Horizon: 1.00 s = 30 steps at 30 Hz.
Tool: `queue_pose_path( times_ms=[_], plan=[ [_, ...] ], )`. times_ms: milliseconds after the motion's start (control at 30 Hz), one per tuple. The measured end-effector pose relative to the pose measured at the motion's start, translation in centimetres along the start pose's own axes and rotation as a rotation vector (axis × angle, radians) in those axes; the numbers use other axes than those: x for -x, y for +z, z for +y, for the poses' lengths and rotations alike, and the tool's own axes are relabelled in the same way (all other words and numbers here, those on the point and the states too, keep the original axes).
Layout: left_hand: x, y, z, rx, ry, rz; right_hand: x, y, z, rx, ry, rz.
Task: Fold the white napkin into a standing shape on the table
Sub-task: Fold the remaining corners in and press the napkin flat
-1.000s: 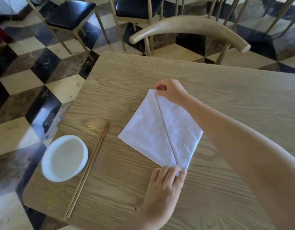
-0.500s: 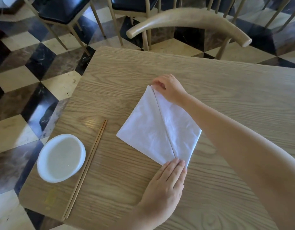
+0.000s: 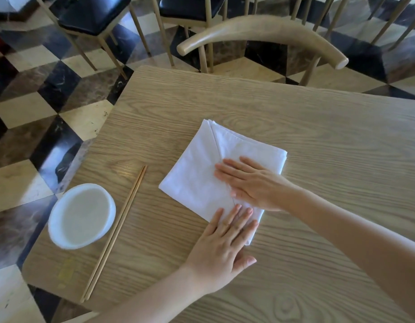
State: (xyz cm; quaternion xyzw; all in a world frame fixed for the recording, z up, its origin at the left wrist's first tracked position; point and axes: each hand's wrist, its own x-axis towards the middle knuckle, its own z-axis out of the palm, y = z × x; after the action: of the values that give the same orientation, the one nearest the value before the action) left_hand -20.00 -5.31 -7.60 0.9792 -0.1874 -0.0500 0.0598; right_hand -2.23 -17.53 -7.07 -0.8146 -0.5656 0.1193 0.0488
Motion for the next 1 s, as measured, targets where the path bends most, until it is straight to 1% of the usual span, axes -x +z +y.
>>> queue_pose_path(
  times_ms=[200, 367, 467, 533, 567, 633, 667, 733, 800, 933, 1000],
  plan=[
    [-0.1, -0.1, 0.0, -0.006, 0.014, -0.015, -4.0, -1.2, 2.0, 0.041, 0.091, 0.019],
    [-0.1, -0.2, 0.1, -0.013, 0.009, -0.022, -7.3, -1.9, 3.0, 0.117, 0.211, 0.041],
    [-0.1, -0.3, 0.2, -0.043, 0.008, -0.018, -8.2, -2.3, 3.1, 0.115, 0.244, 0.009],
    [-0.1, -0.3, 0.2, -0.05, 0.009, -0.025, -7.9, -2.8, 2.6, 0.026, 0.271, 0.012],
    [-0.1, -0.3, 0.2, -0.046, 0.009, -0.03, -7.3, -3.1, 2.3, -0.036, 0.275, 0.039],
    [-0.1, -0.2, 0.2, -0.037, 0.007, -0.026, -5.1, -3.5, 1.5, -0.132, 0.228, 0.08],
    [-0.1, -0.1, 0.2, -0.03, 0.009, -0.019, -3.4, -3.4, 1.0, -0.15, 0.195, 0.067],
    [-0.2, 0.1, 0.2, -0.018, 0.01, -0.011, 0.0, -2.6, 0.3, -0.106, 0.136, 0.008],
    [-0.1, 0.1, 0.2, -0.031, 0.007, -0.019, 1.9, -1.5, 0.2, -0.011, 0.13, -0.028],
    [0.0, 0.0, 0.1, -0.035, 0.012, -0.028, -0.6, -1.0, 2.2, 0.003, 0.247, 0.002],
    [0.0, 0.0, 0.1, -0.025, 0.017, -0.029, -2.3, -1.2, 3.5, 0.045, 0.269, 0.03]
  ],
)
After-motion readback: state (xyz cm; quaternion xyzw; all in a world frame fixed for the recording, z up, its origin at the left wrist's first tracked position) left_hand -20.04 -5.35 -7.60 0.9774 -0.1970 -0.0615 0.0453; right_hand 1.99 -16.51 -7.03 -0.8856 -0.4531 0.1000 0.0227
